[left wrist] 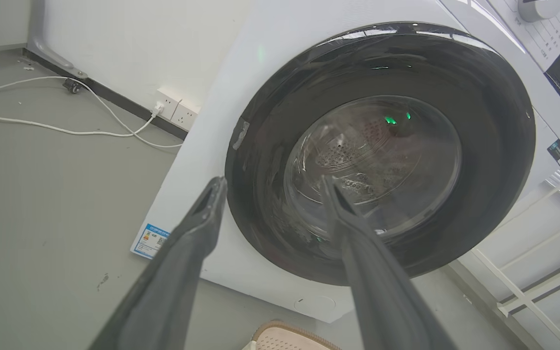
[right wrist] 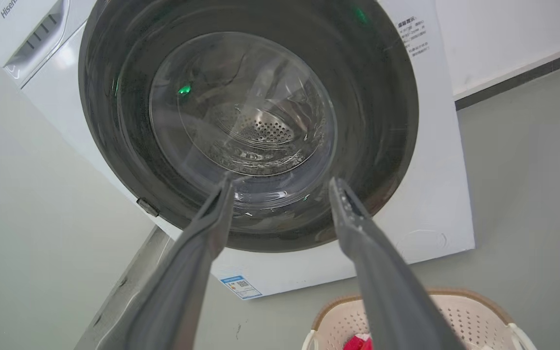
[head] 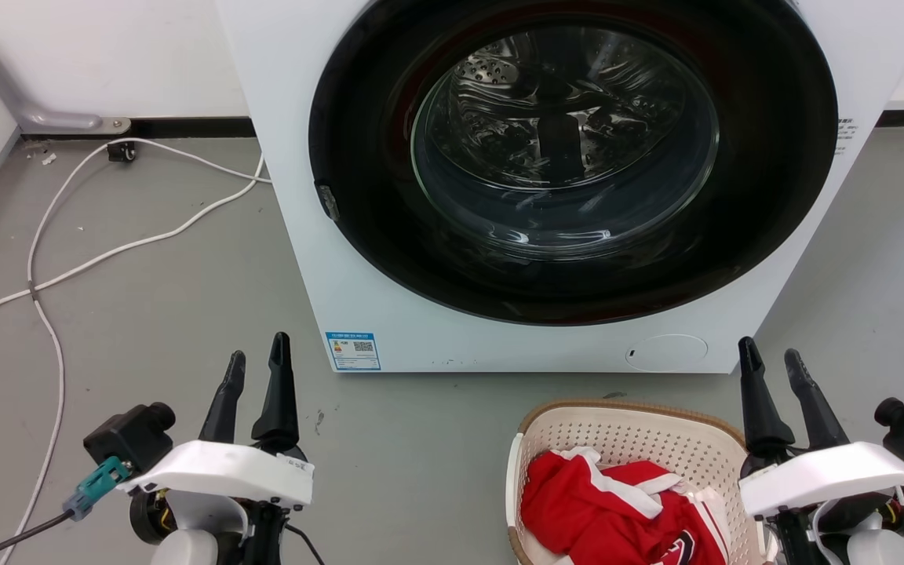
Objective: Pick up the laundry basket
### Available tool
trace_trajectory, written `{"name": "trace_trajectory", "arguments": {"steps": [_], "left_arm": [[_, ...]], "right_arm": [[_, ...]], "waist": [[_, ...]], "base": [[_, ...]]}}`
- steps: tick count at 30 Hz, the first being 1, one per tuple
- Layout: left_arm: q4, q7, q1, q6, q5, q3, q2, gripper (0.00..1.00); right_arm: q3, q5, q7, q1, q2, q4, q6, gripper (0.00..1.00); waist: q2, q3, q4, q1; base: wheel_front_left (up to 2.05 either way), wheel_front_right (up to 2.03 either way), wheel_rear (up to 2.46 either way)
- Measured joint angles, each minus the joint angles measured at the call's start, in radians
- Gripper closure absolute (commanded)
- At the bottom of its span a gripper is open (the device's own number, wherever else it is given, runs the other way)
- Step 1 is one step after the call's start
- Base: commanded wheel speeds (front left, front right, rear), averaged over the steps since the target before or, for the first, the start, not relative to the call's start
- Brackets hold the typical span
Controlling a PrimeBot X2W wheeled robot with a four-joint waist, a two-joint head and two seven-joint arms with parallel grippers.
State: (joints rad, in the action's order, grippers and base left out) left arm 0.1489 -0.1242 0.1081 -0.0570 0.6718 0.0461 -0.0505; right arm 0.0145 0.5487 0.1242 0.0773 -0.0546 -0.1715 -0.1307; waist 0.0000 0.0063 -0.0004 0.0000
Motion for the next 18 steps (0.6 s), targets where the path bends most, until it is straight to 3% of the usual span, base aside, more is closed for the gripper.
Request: {"name": "trace_trajectory", "arguments": {"steps": [18], "left_arm": [[0.023,-0.047,0.0,0.005,-0.232,0.002,0.0,0.0]], "right_arm": [[-0.009,-0.238,0.015,0.0,0.0,-0.032,0.0,0.0]], "waist": [[0.0,0.0,-0.001,0.0]], "base": [[0.0,0.0,0.0]]}}
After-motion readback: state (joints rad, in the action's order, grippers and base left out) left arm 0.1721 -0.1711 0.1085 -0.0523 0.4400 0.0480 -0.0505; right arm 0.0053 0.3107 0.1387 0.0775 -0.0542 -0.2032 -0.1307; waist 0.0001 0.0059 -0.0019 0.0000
